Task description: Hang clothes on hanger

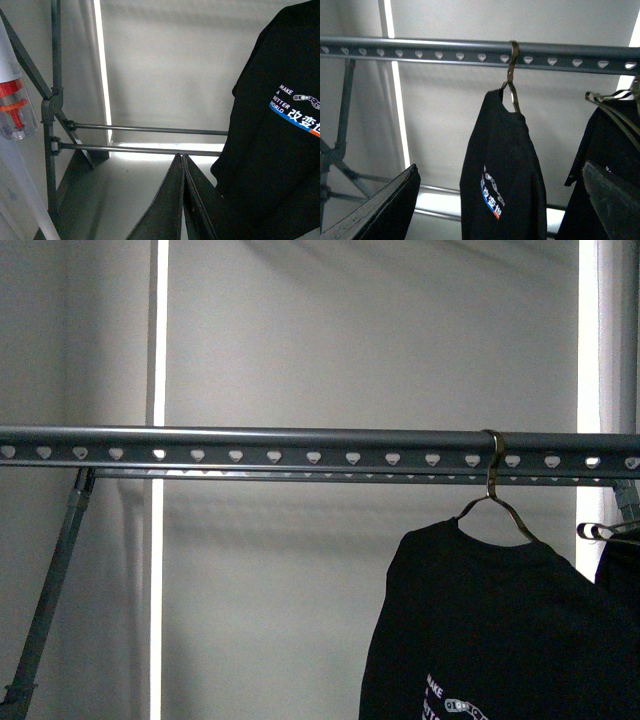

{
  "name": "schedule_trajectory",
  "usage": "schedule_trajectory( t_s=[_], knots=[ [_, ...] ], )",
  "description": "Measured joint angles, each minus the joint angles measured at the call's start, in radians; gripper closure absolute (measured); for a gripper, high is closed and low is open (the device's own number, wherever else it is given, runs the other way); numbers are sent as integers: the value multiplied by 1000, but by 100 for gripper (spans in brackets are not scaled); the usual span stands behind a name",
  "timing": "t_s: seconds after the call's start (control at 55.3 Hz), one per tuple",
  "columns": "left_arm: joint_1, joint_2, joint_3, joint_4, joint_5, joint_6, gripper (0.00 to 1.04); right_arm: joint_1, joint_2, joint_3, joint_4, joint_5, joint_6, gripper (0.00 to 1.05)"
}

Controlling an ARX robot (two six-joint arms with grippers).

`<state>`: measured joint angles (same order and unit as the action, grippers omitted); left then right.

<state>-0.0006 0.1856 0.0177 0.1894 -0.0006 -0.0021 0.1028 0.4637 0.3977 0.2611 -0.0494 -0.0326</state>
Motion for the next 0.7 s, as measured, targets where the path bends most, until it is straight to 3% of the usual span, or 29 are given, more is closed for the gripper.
schedule_trajectory(
  t_s=[0.054,0.163,0.235,0.343,0.578,0.705],
  knots=[
    [0,-21,0,-21,0,0,101,70,-146,-28,-171,156,10,18],
    [0,-151,0,-174,0,0,101,82,-254,-102,-315,225,16,36],
    [0,-176,0,-183,0,0,101,64,-264,-147,-320,211,19,46],
    [0,-179,0,-187,0,0,101,-59,-299,-193,-314,63,20,66],
    [0,-181,0,-187,0,0,101,-98,-349,-257,-291,49,21,104],
    [0,-181,0,-187,0,0,101,-100,-375,-291,-282,51,22,102]
  ],
)
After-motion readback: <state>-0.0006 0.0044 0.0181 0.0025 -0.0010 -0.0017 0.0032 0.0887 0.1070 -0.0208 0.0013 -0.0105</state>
